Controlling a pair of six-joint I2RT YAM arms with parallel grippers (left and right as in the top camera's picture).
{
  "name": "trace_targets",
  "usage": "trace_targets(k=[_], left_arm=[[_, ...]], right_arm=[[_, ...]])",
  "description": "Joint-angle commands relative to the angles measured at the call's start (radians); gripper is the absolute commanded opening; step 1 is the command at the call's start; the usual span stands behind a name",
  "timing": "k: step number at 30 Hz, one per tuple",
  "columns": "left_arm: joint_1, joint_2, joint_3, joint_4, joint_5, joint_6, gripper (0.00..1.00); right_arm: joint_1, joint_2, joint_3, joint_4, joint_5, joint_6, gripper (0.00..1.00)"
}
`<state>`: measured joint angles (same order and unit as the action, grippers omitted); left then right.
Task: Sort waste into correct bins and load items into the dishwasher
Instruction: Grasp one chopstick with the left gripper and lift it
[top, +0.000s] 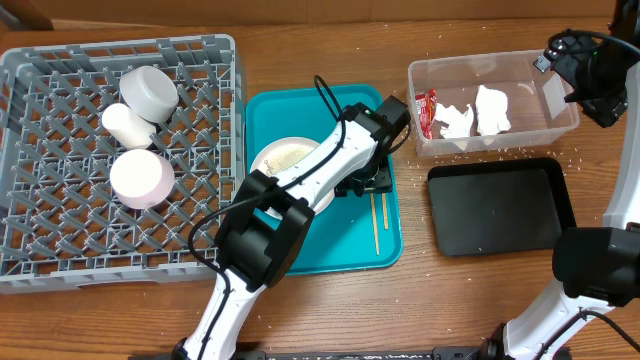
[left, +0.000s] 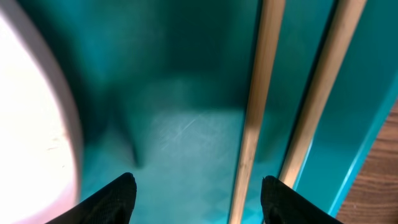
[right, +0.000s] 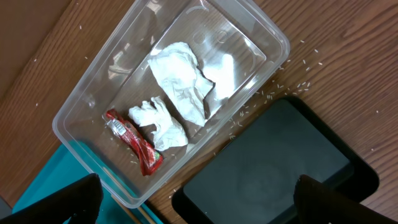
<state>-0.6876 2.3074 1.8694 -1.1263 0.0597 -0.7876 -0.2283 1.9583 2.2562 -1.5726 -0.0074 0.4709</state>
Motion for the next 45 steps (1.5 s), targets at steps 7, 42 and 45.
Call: trace_targets(k=[7,42,45], left_arm=[[-0.008,0.036,-0.004,0.009,0.031,-0.029,0.4],[0.412,0.035,0.735,-0.563,-0.271,0.498,0.04],[0.5,0.036,0.735,-0.56,-0.339,0.537,0.04]], right_arm=[[0.001,0.0,0.016,-0.001,0.006,0.005,1.0],[0.001,0.0,0.016,0.0,0.006,0.005,1.0],[0.001,0.0,0.016,0.0,0.006,0.005,1.0]])
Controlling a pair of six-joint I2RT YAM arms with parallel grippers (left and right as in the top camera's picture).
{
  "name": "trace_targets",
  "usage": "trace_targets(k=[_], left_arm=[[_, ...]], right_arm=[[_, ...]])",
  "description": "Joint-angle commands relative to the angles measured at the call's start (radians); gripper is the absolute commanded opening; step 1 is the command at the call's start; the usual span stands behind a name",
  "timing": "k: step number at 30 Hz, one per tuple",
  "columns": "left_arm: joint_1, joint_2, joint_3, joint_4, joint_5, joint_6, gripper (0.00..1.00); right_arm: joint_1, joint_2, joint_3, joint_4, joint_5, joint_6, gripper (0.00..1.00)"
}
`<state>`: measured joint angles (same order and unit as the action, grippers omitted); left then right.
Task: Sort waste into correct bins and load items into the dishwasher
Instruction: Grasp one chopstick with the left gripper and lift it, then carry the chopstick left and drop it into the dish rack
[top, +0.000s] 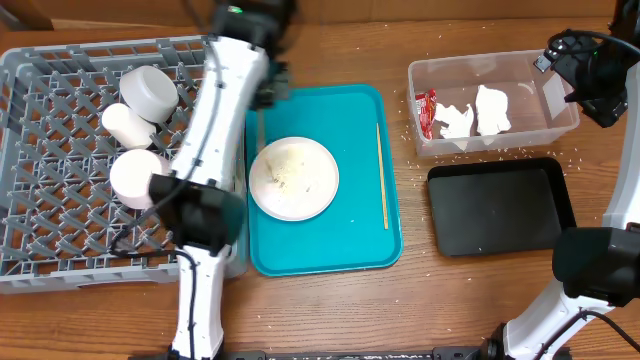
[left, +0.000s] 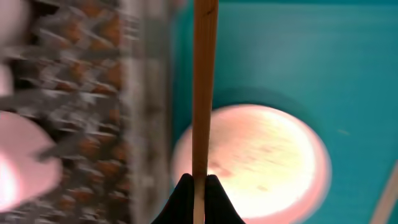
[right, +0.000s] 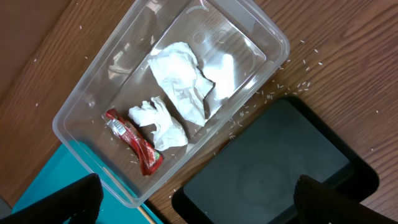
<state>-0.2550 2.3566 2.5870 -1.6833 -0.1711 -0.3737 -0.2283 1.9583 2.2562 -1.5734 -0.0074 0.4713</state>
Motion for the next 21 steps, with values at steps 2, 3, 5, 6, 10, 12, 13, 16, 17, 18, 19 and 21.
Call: trace_targets(k=[2,3,5,6,10,12,13,16,17,18,19,21], left_arm=[[0.12,-0.013,0.017,0.018,-0.12,0.142,0.04],[0.145,-0.013,0.017,0.041,-0.113,0.153,0.04],[0.186,-0.011,0.014,0.079,-0.086,0.183,0.04],[0.206,-0.011,0.013,0.104,-0.05,0.22,0.04],[0.24,-0.011,0.013,0.164,0.085,0.316,0.04],[0.243,-0.011,0.013,0.181,0.128,0.322,0.04],[0.243,-0.011,0.013,0.185,0.139,0.322,0.04],[0.241,-0.009,0.013,0.183,0.137,0.315,0.04],[0.241,-0.007,0.013,0.184,0.138,0.314,0.04],[0.241,-0.004,0.013,0.186,0.138,0.311,0.04],[0.241,0.003,0.013,0.187,0.138,0.297,0.04],[0.241,0.011,0.013,0.187,0.138,0.283,0.04]], right_arm=[[0.001,0.0,0.016,0.0,0.006,0.005,1.0],[0.001,0.0,0.016,0.0,0.006,0.005,1.0],[0.001,0.0,0.016,0.0,0.006,0.005,1.0],[0.001,0.0,0.016,0.0,0.006,0.005,1.0],[0.001,0.0,0.016,0.0,0.006,0.005,1.0],[0.001,0.0,0.016,0.0,0.006,0.005,1.0],[0.001,0.0,0.016,0.0,0.006,0.005,1.0],[0.001,0.0,0.016,0.0,0.006,0.005,1.0],[0.001,0.0,0.016,0.0,0.006,0.005,1.0],[0.001,0.0,0.016,0.0,0.006,0.005,1.0],[0.001,0.0,0.016,0.0,0.006,0.005,1.0],[0.001,0.0,0.016,0.0,0.006,0.005,1.0]])
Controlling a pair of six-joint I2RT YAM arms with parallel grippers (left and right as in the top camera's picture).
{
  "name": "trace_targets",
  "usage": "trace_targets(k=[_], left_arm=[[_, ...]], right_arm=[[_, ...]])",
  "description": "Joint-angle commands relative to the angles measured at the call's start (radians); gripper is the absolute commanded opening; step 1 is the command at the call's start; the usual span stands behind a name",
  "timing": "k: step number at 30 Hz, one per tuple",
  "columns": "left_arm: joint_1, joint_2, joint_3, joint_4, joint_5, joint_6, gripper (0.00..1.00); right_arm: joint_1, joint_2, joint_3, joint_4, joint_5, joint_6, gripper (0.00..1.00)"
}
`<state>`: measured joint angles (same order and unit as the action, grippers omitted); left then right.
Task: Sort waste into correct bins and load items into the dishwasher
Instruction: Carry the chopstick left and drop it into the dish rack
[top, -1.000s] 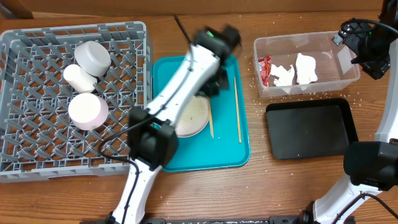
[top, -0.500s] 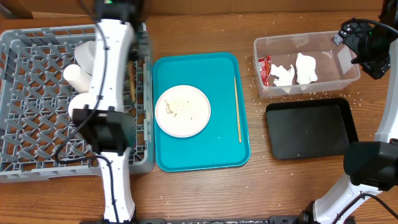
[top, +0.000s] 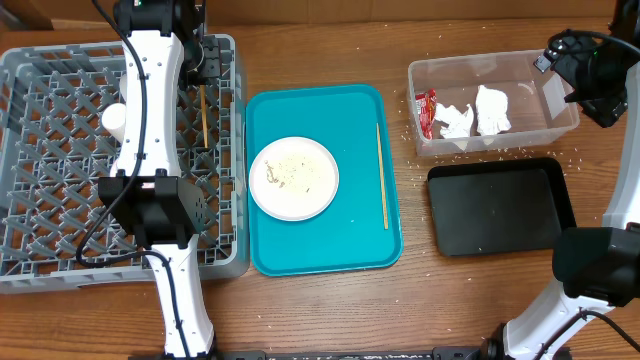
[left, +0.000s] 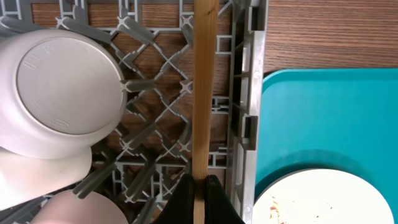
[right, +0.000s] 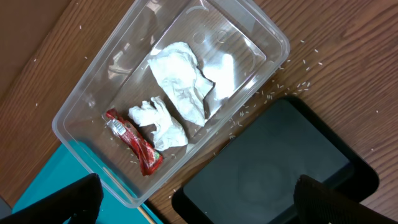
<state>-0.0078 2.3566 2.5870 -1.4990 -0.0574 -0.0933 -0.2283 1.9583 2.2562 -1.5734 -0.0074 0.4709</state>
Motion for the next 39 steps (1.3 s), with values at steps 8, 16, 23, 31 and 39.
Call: trace_targets(k=[8,16,23,31,39], left_arm=[[-0.006,0.032,0.011,0.005,0.026,-0.07,0.04],[-0.006,0.047,0.011,0.004,0.035,-0.079,0.04],[-0.006,0.056,0.011,-0.025,0.035,-0.079,0.19],[-0.006,0.053,0.019,-0.04,0.06,-0.08,1.0],[-0.008,0.007,0.119,-0.122,0.247,-0.095,1.0]], right_arm=[[0.001,0.0,0.016,0.0,0.006,0.005,1.0],[0.001,0.0,0.016,0.0,0.006,0.005,1.0],[0.001,0.0,0.016,0.0,0.006,0.005,1.0],[0.001,0.0,0.016,0.0,0.006,0.005,1.0],[0.001,0.0,0.016,0.0,0.006,0.005,1.0]])
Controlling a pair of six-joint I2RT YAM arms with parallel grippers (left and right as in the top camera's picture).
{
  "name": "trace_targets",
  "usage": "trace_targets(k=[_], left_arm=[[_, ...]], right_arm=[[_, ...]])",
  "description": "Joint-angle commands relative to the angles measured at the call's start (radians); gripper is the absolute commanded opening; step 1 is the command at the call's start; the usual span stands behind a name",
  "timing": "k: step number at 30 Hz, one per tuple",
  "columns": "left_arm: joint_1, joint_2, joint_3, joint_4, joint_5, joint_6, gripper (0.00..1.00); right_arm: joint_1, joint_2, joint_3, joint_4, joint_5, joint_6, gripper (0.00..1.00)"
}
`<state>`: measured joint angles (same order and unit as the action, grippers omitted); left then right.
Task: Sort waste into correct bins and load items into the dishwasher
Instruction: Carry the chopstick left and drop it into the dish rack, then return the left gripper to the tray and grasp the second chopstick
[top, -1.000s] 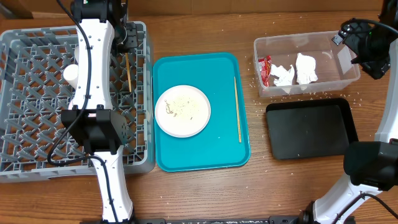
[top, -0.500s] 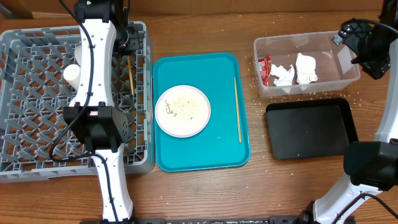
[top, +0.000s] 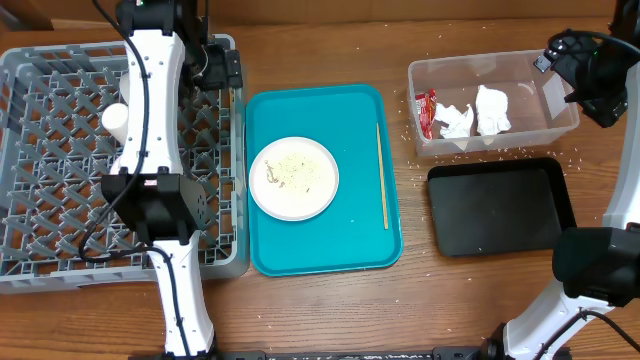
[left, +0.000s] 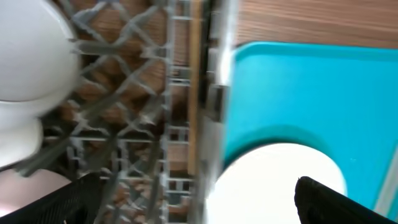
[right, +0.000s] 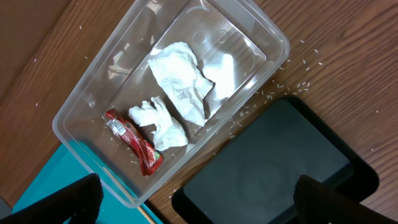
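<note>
My left gripper (top: 222, 68) hangs open over the right edge of the grey dish rack (top: 60, 250), with nothing between its fingers (left: 68, 199). A wooden chopstick (left: 195, 93), blurred, lies in the rack along its right wall. White cups (left: 31, 56) sit in the rack to its left. A second chopstick (top: 381, 175) lies on the teal tray (top: 325, 250), beside a white plate (top: 294, 178) with food scraps. My right gripper (right: 199, 199) is open, high above the clear bin (right: 261, 37).
The clear bin (top: 560, 110) holds crumpled white tissues (top: 478, 112) and a red packet (top: 424, 108). A black tray (top: 500, 208) lies in front of it. Rice grains are scattered on the wooden table around the bin.
My left gripper was shut on a chopstick above the rack. It is now open and slightly further right, and the chopstick lies in the rack. The right arm has not moved.
My left gripper was open, low on the teal tray around one of two chopsticks. Then it was shut on that chopstick near the rack's edge, then it held it over the rack. Now the chopstick is in the rack and one is left on the tray.
</note>
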<state>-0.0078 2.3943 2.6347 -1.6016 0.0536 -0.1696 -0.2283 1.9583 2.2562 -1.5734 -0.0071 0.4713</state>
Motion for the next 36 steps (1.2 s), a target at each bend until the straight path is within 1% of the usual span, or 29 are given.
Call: trace_targets(k=[1,4,5,7,13,17,19,22,24,28,30,34,36], left_arm=[[-0.014,-0.046,0.09,-0.035,0.215,-0.024,1.0],[-0.045,-0.053,0.098,-0.056,0.318,-0.061,1.0],[-0.084,-0.05,0.082,-0.07,0.33,-0.077,1.0],[-0.141,-0.047,0.048,-0.068,0.309,-0.095,1.0],[-0.312,-0.043,-0.078,-0.001,0.152,-0.31,1.0],[-0.43,-0.043,-0.165,0.064,0.137,-0.372,0.92],[-0.468,-0.043,-0.198,0.092,0.135,-0.388,0.88],[-0.526,-0.043,-0.253,0.118,0.097,-0.45,0.86],[-0.555,-0.043,-0.293,0.134,0.072,-0.475,0.81],[-0.604,-0.043,-0.375,0.195,0.072,-0.494,0.7],[-0.625,-0.043,-0.417,0.232,0.071,-0.518,0.67],[-0.663,-0.043,-0.49,0.319,0.069,-0.565,0.58],[-0.683,-0.043,-0.521,0.357,0.069,-0.564,0.58]], right_arm=[[0.001,0.0,0.016,0.0,0.006,0.005,1.0],[0.001,0.0,0.016,0.0,0.006,0.005,1.0],[0.001,0.0,0.016,0.0,0.006,0.005,1.0],[0.001,0.0,0.016,0.0,0.006,0.005,1.0],[0.001,0.0,0.016,0.0,0.006,0.005,1.0],[0.001,0.0,0.016,0.0,0.006,0.005,1.0],[0.001,0.0,0.016,0.0,0.006,0.005,1.0],[0.001,0.0,0.016,0.0,0.006,0.005,1.0],[0.001,0.0,0.016,0.0,0.006,0.005,1.0],[0.001,0.0,0.016,0.0,0.006,0.005,1.0],[0.001,0.0,0.016,0.0,0.006,0.005,1.0],[0.001,0.0,0.016,0.0,0.006,0.005,1.0],[0.001,0.0,0.016,0.0,0.006,0.005,1.0]])
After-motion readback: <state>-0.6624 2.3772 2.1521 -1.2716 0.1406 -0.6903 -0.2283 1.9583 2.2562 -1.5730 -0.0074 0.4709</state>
